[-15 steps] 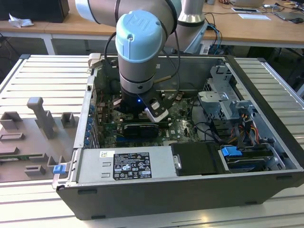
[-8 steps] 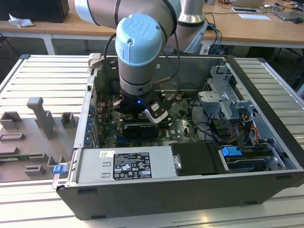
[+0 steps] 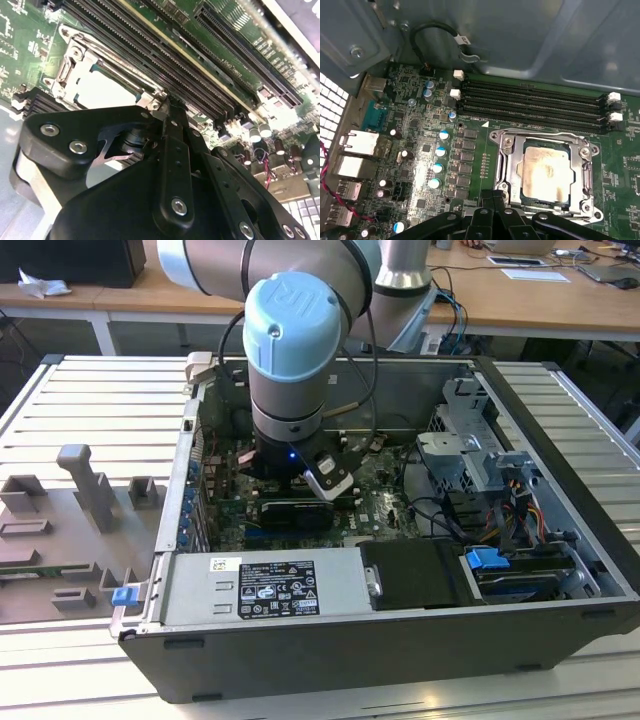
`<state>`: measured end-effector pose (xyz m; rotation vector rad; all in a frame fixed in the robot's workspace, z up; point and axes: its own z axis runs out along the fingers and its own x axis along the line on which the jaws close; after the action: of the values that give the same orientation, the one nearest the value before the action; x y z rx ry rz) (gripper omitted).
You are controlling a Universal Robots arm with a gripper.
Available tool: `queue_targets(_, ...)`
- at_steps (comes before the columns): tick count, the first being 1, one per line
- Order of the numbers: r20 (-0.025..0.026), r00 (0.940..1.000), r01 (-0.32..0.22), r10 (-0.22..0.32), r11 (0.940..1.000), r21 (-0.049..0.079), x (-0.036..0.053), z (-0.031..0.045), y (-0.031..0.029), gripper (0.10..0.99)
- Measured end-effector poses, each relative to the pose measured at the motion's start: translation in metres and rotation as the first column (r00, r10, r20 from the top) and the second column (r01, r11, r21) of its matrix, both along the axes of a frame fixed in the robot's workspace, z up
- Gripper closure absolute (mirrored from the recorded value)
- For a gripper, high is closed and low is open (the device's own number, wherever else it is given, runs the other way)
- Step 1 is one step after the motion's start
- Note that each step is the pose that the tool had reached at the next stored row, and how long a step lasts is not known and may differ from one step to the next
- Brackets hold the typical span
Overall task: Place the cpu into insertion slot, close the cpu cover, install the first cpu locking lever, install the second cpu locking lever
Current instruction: 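Install the second cpu locking lever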
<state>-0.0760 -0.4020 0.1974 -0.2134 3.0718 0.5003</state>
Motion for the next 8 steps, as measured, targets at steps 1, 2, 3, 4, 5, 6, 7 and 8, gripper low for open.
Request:
queue_targets(1,-0.0002,1.0000,0.000,0.000,1.0000,-0.001,-0.0001,0.0023,-0.0001,0.980)
queue_targets(2,-0.0002,1.0000,0.000,0.000,1.0000,0.000,-0.0001,0.0035,-0.0001,0.980)
queue_targets(3,-0.0003,1.0000,0.000,0.000,1.0000,0.001,-0.0001,0.0047,-0.0001,0.980)
queue_targets(4,-0.0002,1.0000,0.000,0.000,1.0000,0.002,-0.0001,0.0061,-0.0001,0.980)
queue_targets(5,-0.0002,1.0000,0.000,0.000,1.0000,0.002,-0.0001,0.0068,-0.0001,0.980)
queue_targets(6,-0.0003,1.0000,0.000,0.000,1.0000,0.004,-0.0001,0.0079,-0.0001,0.980)
queue_targets(7,-0.0003,1.0000,0.000,0.000,1.0000,0.005,0.0000,0.0085,-0.0001,0.980)
queue_targets(8,-0.0002,1.0000,0.000,0.000,1.0000,0.005,0.0000,0.0091,-0.0001,0.980)
